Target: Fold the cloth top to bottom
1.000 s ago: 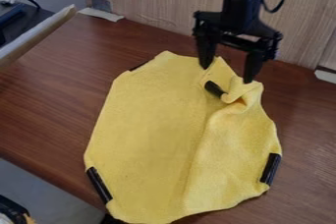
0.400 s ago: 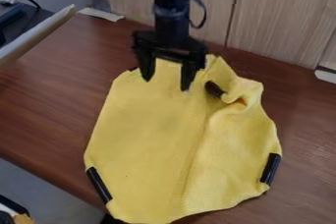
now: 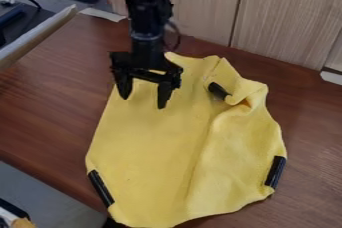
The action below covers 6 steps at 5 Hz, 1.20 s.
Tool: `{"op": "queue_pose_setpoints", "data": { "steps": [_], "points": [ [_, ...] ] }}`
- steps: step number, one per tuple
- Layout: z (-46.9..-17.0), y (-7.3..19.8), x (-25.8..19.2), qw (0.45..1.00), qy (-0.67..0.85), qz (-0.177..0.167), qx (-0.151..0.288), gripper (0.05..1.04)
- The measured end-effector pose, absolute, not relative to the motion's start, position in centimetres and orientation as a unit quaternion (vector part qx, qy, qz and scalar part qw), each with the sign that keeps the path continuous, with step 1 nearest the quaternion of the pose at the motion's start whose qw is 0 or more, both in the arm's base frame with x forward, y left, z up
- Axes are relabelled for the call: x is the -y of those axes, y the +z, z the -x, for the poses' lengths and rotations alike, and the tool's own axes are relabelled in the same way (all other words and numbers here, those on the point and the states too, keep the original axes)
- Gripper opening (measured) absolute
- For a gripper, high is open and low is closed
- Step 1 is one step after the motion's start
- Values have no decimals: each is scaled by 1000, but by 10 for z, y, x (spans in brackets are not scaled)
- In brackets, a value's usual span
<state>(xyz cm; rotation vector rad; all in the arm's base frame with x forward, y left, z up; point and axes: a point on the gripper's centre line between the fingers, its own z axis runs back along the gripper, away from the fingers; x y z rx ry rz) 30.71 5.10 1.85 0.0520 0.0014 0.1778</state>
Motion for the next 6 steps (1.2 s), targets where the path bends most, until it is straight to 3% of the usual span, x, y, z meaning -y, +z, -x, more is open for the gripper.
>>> {"op": "queue_pose_setpoints", "data": {
  "steps": [2, 3, 5, 6],
  "points": [
    [-294, 9, -75, 992, 122, -35, -12, 999],
    [-293, 7, -80, 991, 130, -35, -15, 948],
    [-293, 5, -81, 990, 135, -34, -11, 418],
    [-292, 5, -82, 990, 134, -36, -12, 201]
  ]
}}
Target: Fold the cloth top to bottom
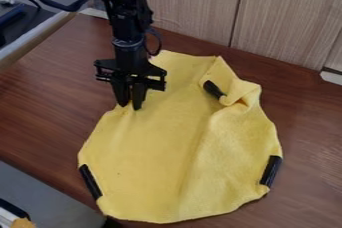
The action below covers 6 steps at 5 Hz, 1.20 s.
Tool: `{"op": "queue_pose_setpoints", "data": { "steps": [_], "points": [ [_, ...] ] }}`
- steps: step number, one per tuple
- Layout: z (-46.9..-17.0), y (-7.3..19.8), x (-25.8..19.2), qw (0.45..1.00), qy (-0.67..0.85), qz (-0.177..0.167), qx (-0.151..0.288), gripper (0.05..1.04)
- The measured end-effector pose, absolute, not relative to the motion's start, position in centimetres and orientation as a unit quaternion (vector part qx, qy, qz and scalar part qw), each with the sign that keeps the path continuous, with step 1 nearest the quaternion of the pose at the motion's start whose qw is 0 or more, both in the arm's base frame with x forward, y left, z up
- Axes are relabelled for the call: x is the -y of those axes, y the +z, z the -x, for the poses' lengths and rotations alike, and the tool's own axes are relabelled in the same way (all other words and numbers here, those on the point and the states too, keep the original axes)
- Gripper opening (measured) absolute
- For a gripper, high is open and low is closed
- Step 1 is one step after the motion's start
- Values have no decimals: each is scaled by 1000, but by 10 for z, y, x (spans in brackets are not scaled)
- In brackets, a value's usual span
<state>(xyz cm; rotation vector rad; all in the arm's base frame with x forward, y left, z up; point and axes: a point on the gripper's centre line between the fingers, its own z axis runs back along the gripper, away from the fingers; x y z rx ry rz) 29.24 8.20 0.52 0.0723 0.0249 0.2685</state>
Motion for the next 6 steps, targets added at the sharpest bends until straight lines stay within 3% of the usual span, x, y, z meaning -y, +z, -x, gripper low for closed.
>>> {"op": "queue_pose_setpoints", "data": {
  "steps": [1, 3, 4, 6],
  "points": [
    [-292, 6, -85, 990, 139, -36, -12, 78],
    [-287, 8, -93, 987, 151, -41, -23, 55],
    [-287, 24, -82, 991, 123, -38, -25, 55],
    [-302, 74, -27, 998, 54, -22, 30, 55]
  ]
}}
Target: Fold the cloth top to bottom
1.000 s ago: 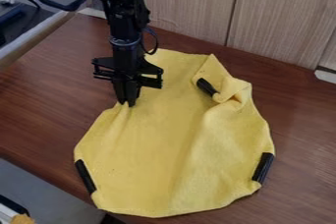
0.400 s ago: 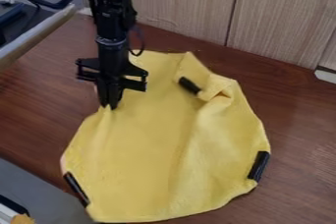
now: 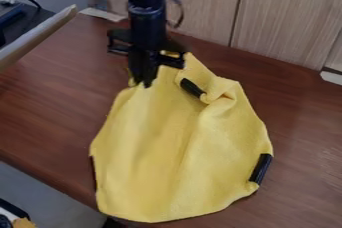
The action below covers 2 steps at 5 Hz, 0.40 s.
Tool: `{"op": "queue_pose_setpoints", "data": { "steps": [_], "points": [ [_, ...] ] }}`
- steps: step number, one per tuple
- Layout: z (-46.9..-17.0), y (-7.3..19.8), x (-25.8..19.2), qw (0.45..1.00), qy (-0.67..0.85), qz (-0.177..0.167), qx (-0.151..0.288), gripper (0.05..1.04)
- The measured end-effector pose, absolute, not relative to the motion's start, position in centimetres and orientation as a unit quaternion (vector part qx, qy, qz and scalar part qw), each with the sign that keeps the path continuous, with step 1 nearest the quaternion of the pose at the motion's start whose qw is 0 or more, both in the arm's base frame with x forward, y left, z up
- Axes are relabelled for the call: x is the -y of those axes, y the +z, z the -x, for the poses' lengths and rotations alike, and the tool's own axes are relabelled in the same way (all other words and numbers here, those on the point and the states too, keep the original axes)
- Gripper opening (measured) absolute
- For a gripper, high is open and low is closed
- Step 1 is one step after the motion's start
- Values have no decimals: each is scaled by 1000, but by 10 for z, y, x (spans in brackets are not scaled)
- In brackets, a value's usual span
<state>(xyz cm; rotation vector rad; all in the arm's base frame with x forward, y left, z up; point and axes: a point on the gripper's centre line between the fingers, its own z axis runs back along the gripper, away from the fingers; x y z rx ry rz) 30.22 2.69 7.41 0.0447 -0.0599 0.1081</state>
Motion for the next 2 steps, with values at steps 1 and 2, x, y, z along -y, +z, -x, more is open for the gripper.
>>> {"op": "queue_pose_setpoints", "data": {
  "steps": [1, 2],
  "points": [
    [-303, 89, -1, 999, 21, -12, 47, 55],
    [-307, 95, 38, 998, -35, 3, 60, 55]
  ]
}}
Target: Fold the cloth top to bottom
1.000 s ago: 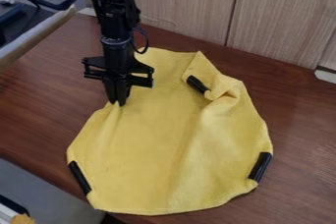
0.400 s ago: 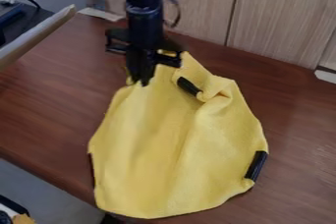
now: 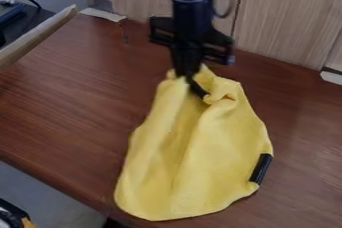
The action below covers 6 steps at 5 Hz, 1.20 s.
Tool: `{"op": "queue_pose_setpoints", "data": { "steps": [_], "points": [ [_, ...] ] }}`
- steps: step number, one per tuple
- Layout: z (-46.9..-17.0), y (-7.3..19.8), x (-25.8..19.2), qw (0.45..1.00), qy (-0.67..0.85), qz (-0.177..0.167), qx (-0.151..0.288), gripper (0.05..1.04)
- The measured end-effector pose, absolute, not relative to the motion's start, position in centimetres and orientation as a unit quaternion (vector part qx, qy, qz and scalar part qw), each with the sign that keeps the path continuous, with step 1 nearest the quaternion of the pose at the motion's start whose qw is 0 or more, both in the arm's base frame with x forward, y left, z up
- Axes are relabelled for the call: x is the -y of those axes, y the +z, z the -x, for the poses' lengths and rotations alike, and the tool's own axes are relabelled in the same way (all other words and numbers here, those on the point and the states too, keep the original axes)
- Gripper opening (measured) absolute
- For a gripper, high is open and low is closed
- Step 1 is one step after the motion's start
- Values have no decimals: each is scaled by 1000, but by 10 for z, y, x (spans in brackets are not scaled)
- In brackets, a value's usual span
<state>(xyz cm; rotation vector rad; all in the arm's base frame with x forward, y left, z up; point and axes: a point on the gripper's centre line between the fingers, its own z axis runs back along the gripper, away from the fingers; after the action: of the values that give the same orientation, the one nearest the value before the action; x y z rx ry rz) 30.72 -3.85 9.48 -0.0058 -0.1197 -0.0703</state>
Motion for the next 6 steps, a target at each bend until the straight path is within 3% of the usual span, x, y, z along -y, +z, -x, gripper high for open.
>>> {"op": "queue_pose_setpoints", "data": {
  "steps": [2, 4, 6],
  "points": [
    [-300, 89, 97, 990, -127, 7, 67, 55],
    [-283, 46, 133, 983, -180, -13, 40, 55],
    [-273, 11, 139, 986, -162, -19, 47, 55]
  ]
}}
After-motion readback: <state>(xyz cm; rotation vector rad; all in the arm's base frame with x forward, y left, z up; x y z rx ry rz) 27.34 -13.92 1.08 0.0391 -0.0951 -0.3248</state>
